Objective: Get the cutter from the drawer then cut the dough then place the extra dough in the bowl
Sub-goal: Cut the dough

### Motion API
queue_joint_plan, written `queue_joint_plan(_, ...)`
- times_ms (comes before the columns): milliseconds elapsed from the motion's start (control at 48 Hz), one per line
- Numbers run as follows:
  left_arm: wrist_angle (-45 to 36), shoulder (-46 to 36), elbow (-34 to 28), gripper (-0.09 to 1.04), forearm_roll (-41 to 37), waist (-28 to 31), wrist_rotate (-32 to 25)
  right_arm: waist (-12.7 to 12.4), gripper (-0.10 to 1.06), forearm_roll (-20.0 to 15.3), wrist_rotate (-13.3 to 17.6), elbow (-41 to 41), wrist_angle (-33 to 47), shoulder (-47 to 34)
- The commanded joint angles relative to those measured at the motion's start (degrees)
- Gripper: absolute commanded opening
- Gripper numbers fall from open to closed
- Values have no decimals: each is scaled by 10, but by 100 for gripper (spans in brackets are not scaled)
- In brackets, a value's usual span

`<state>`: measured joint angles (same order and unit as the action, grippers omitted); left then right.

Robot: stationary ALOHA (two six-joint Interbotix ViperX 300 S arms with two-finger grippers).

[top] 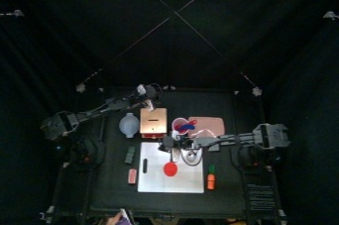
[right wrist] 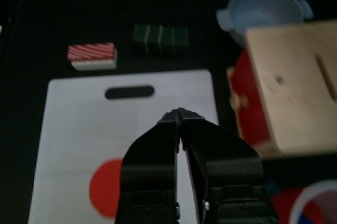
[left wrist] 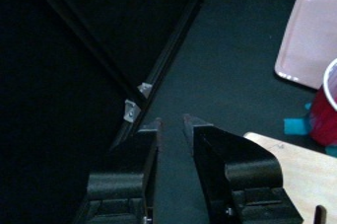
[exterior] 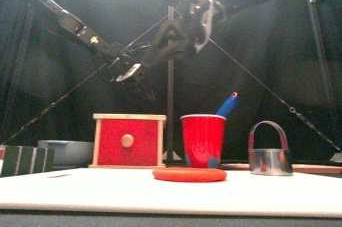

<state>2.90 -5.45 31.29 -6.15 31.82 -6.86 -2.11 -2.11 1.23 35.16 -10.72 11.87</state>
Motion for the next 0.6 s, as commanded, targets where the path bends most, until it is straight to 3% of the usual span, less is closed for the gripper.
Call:
queue_joint_plan(21, 80, -29, 27, 67, 35, -44, -3, -4, 46, -16, -1, 63, 1, 71)
queue_joint_plan(271, 316, -58, 120, 68, 55, -147, -5, -9, 79, -52, 0, 149, -28, 129)
queue_joint_plan(417, 424, -72, 167, 68, 66, -199, -4, -9, 83, -54, 0, 165, -56, 130)
queue_joint_plan(604, 436, -76, 192, 68, 126, -240, -7, -9, 83, -41, -2, 175, -76, 125)
